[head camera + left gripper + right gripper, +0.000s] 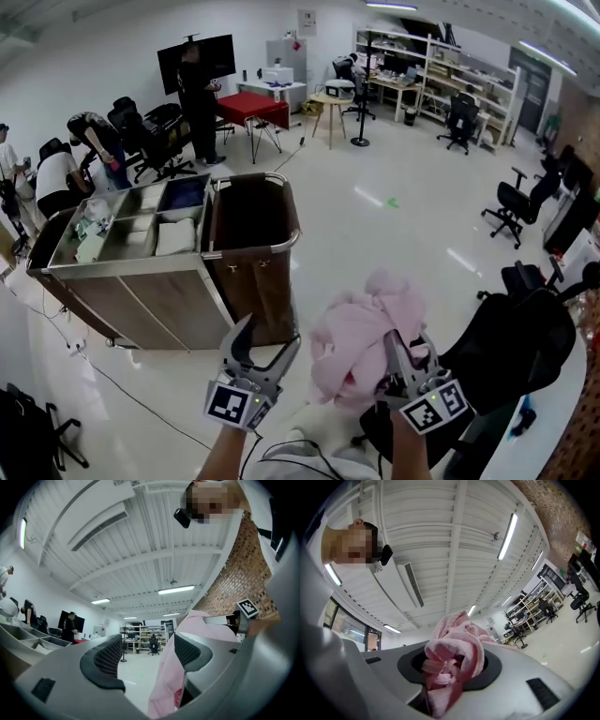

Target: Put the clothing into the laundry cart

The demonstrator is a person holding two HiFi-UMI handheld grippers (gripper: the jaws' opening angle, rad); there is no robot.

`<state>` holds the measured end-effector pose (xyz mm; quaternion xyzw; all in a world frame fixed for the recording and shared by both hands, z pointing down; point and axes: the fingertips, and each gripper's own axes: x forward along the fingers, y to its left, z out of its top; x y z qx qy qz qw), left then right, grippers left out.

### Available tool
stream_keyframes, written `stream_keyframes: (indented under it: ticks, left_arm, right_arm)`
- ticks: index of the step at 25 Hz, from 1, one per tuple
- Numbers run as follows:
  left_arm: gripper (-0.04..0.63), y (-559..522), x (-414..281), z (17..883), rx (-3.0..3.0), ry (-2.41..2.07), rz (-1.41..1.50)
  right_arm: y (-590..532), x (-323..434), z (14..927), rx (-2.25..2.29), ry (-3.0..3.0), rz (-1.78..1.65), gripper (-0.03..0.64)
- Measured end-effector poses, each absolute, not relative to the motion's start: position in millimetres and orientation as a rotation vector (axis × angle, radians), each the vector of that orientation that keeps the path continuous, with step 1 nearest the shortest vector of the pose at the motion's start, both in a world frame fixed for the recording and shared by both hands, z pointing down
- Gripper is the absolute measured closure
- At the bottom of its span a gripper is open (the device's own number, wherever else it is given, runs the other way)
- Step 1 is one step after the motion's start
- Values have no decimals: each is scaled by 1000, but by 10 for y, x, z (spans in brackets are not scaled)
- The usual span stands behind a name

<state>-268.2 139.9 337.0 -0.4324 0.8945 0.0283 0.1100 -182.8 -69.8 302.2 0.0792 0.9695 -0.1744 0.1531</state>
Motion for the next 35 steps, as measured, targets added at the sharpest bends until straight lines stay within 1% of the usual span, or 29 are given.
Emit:
stream_keyframes:
  ticks: [7,12,20,27,35]
  left_arm:
    - [255,1920,-2899,3403,-1118,2706,84]
    - [255,2098,-3078,3373,-1007,2752,73]
    - [255,2049,-3658,3374,-833,2805,26]
    - [255,1892,-4099,3299,-731,2820,1]
    - [255,2155,-4567,3269,-663,2818,2]
  right_arm:
    - [-159,-2399,2965,437,2777,-524,459]
    - [9,-2775,2930,566,2757,-554,459]
    - [10,-3618,2950,771,2721,-586,459]
    - [-85,-4212,2771,891,2657,-559,459]
    - [230,-4935,2512,966,2602,-535,459]
